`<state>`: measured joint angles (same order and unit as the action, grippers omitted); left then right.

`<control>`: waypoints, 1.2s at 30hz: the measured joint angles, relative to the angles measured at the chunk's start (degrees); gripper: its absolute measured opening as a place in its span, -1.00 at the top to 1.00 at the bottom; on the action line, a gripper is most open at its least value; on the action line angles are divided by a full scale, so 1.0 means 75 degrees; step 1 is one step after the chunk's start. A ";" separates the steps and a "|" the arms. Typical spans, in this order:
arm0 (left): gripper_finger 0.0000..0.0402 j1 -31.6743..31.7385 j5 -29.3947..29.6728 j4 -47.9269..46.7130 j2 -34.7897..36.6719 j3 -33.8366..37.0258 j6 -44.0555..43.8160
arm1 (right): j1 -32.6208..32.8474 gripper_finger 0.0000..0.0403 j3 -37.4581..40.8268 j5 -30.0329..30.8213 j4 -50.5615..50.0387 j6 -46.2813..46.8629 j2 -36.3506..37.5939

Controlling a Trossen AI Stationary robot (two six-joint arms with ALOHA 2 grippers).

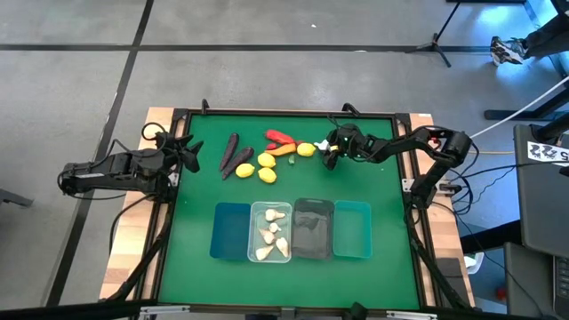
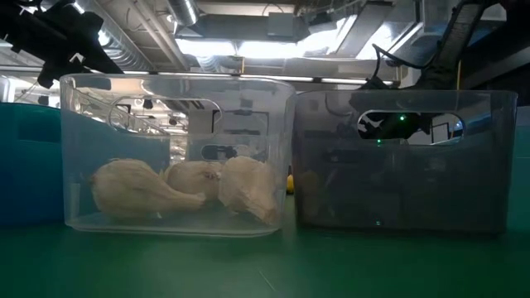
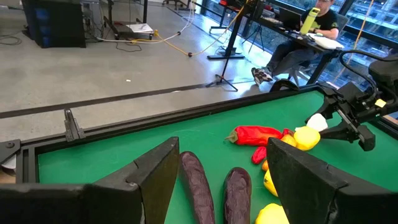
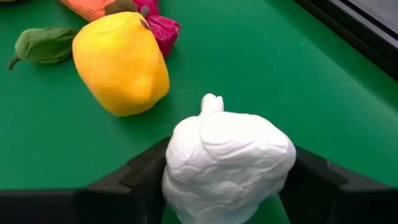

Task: Sort produce into baskets
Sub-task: Put the white garlic into the transparent bin

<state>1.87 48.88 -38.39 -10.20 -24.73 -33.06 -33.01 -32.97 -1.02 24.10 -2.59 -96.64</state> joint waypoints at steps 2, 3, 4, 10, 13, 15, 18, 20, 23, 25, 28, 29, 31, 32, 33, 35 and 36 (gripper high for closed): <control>-0.18 0.0002 0.0000 0.0000 0.0000 0.0000 0.0000 | 0.0000 -0.19 0.0001 0.0000 0.0000 0.0002 0.0000; -0.18 0.0003 0.0000 0.0000 0.0000 0.0000 0.0000 | 0.0000 -0.16 -0.0001 0.0000 0.0000 0.0000 0.0000; -0.18 0.0002 0.0000 0.0000 -0.0002 0.0000 0.0000 | 0.0000 -0.14 0.0000 0.0000 -0.0001 0.0000 0.0000; -0.18 0.0002 0.0000 0.0000 0.0000 0.0000 0.0000 | 0.0000 -0.09 -0.0001 0.0000 0.0014 0.0000 0.0000; -0.18 0.0001 0.0000 0.0000 0.0000 0.0000 0.0000 | 0.0000 -0.13 0.0002 0.0000 0.0013 0.0085 0.0097; -0.18 0.0001 0.0000 0.0000 -0.0002 0.0000 0.0000 | 0.0000 -0.13 0.0003 0.0001 -0.0001 0.0106 0.0244; -0.18 0.0002 -0.0003 0.0000 0.0000 0.0000 0.0000 | 0.0000 -0.10 0.0004 0.0000 0.0000 0.0105 0.0594; -0.18 0.0003 0.0000 0.0002 -0.0001 0.0000 0.0000 | 0.0000 -0.09 0.0003 0.0000 -0.0023 0.0105 0.0896; -0.18 0.0000 0.0000 0.0002 0.0000 0.0000 0.0000 | 0.0000 -0.10 0.0002 0.0000 -0.0119 0.0111 0.1406; -0.18 0.0000 0.0000 0.0002 0.0000 0.0000 0.0000 | 0.0009 -0.11 0.0002 -0.0126 -0.0192 0.0173 0.1812; -0.18 0.0000 0.0000 0.0003 0.0000 0.0000 0.0000 | 0.0009 -0.12 0.0002 -0.0678 -0.0175 0.0468 0.2403; -0.18 0.0003 0.0000 0.0000 -0.0003 0.0000 0.0000 | 0.0009 -0.12 0.0002 -0.0859 -0.0156 0.0550 0.2590; -0.18 0.0000 -0.0003 0.0000 -0.0003 0.0000 -0.0001 | 0.0113 -0.12 0.0002 -0.1142 -0.0089 0.0740 0.2955; -0.18 0.0003 -0.0003 0.0002 0.0000 0.0000 -0.0002 | 0.0207 -0.12 0.0002 -0.1168 -0.0040 0.0780 0.3106; -0.18 0.0003 -0.0002 0.0003 0.0000 0.0000 -0.0003 | 0.0334 -0.12 0.0002 -0.1174 0.0000 0.0781 0.3256; -0.18 0.0002 -0.0001 0.0002 -0.0002 0.0000 -0.0003 | 0.0666 -0.12 0.0002 -0.1217 0.0053 0.0774 0.3506; -0.18 0.0003 -0.0003 0.0003 -0.0001 0.0000 -0.0004 | 0.0846 -0.13 -0.0001 -0.1218 0.0117 0.0772 0.3579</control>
<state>1.89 48.86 -38.37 -10.21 -24.73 -33.09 -26.67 -32.97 -10.15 24.98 3.20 -69.80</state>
